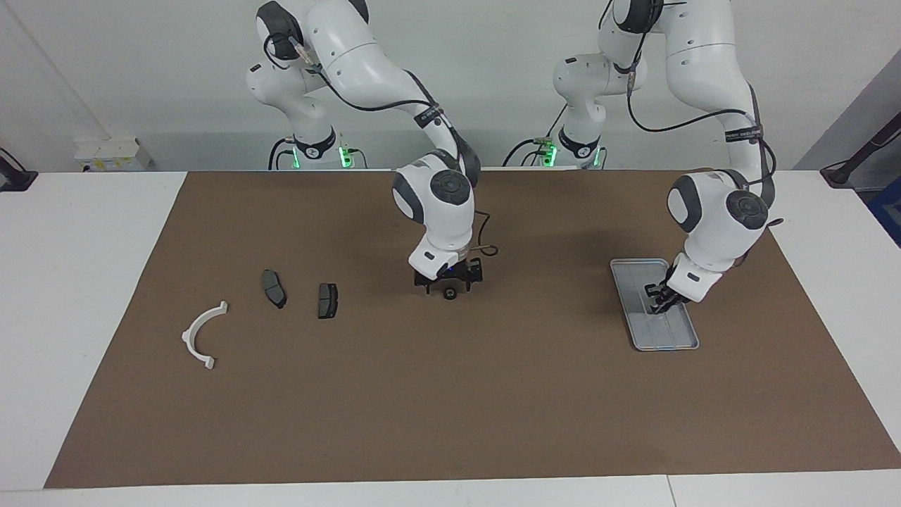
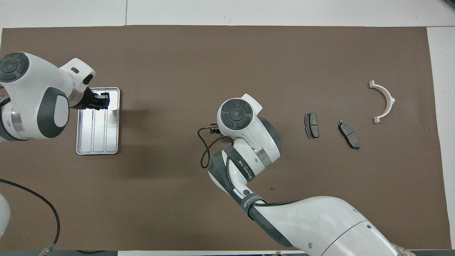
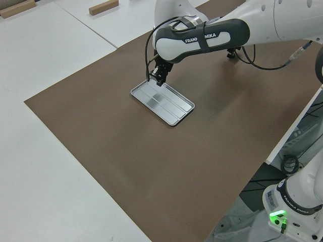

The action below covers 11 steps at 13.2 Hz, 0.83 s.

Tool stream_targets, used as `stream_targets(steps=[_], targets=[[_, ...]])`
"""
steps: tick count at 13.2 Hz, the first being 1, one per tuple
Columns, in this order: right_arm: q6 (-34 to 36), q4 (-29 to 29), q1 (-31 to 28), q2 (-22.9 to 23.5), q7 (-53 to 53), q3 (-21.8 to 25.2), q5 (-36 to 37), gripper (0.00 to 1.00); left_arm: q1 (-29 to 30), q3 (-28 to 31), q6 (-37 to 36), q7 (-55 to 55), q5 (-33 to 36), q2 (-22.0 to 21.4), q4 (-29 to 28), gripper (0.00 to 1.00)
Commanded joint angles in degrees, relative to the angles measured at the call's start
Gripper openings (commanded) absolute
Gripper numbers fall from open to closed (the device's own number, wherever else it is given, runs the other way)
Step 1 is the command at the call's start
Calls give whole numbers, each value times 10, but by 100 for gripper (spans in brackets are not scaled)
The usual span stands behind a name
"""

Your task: Place bearing gear from tray to pile

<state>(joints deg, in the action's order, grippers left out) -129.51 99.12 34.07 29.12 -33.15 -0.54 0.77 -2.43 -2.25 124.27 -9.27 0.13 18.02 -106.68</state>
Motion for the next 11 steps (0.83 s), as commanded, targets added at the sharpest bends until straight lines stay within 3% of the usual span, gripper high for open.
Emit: stream_targets(steps=[1, 2, 5, 8, 9, 11], targets=[[-21, 8, -5, 2, 15, -4, -16, 100, -40, 7, -24, -63, 8, -7, 2, 10], [-21, 9, -4, 2, 14, -4, -16, 97, -48, 7, -28, -74, 8, -8, 2, 10], [-23, 9, -2, 2, 9, -4, -16, 47, -59, 6, -31, -99, 8, -11, 2, 11], [-24, 8, -1, 2, 9, -3, -16, 8, -61, 1, -33, -117, 5, -13, 2, 11], [-22, 6, -1, 2, 16, -3, -14, 0, -69, 1, -32, -126, 5, -14, 2, 11], [-8, -2, -8, 0, 30, -2, -4, 0, -83, 1, -33, -152, 4, -15, 2, 11]])
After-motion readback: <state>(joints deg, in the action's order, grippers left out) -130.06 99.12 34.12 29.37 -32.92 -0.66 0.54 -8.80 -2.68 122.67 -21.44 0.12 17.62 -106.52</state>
